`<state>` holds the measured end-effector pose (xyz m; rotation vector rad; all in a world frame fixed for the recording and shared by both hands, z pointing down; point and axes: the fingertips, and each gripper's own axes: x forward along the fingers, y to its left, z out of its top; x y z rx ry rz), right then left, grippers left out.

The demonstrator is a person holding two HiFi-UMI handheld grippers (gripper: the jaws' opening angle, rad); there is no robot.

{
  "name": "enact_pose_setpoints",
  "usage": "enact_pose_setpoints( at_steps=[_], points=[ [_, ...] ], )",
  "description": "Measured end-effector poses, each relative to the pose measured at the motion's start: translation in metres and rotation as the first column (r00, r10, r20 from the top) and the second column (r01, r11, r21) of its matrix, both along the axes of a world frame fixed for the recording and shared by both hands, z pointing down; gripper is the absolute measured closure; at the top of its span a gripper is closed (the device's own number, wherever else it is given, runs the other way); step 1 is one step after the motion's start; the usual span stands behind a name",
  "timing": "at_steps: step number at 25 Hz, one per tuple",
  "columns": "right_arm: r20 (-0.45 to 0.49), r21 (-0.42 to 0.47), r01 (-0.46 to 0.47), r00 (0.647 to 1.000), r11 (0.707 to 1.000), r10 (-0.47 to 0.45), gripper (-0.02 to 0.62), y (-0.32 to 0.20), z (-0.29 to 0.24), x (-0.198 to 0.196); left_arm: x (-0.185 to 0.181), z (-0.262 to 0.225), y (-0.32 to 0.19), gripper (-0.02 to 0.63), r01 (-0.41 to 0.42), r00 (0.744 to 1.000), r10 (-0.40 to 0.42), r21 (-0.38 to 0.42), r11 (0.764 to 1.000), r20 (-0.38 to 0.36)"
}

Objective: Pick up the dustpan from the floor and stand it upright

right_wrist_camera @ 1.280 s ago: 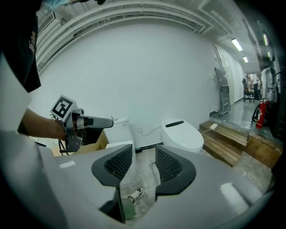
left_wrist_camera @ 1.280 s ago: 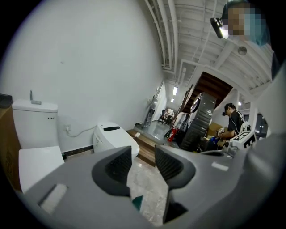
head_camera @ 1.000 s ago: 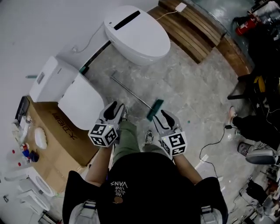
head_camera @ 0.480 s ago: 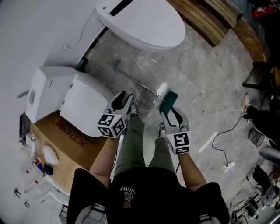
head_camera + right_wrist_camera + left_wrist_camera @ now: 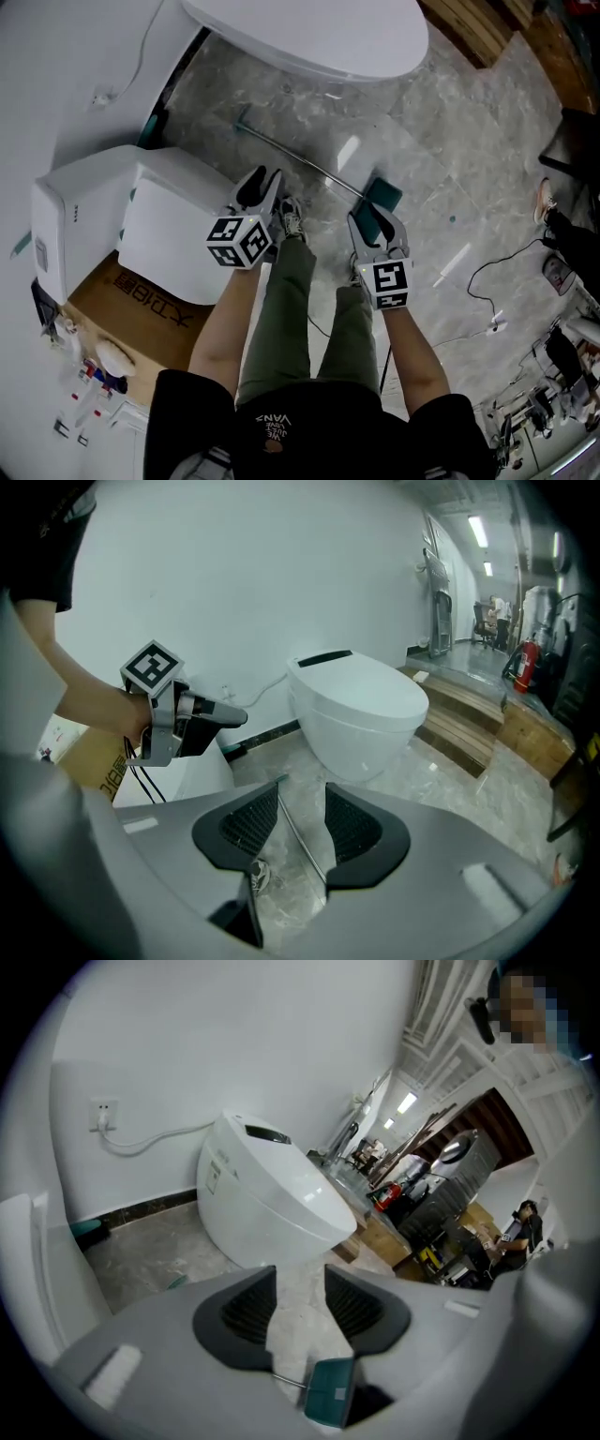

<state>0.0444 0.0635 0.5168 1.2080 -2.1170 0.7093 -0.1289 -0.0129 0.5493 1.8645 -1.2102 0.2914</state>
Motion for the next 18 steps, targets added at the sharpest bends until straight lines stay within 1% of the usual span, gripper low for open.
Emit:
enact_pose_setpoints(
  at_steps=[5, 10, 13, 18],
  points=[
    [-0.034, -0.047, 0.009, 0.999, 0.999, -0.011, 0.457, -0.011, 0.057, -0.011, -0.016, 0.061, -0.014, 0.436, 0.005, 1.000, -0.005, -0.058, 0.998, 0.000],
    [-0.031, -0.103, 0.014, 0.999, 0.995, -0.017, 0.457, -0.016, 0.121, -0.021, -0.035, 0.122, -0.022, 0.436, 0.012, 1.000, -0.010, -0.117, 0.993, 0.019],
    [-0.023, -0.139, 0.054, 0.998, 0.989, -0.058, 0.457, -0.013, 0.160, -0.031, -0.045, 0.157, -0.025, 0.436, 0.034, 0.999, -0.031, -0.145, 0.989, 0.027],
    [-0.025, -0.199, 0.167, 0.984, 0.966, -0.175, 0.457, 0.002, 0.231, -0.044, -0.057, 0.221, -0.025, 0.436, 0.098, 0.995, -0.094, -0.205, 0.974, 0.027]
  ],
)
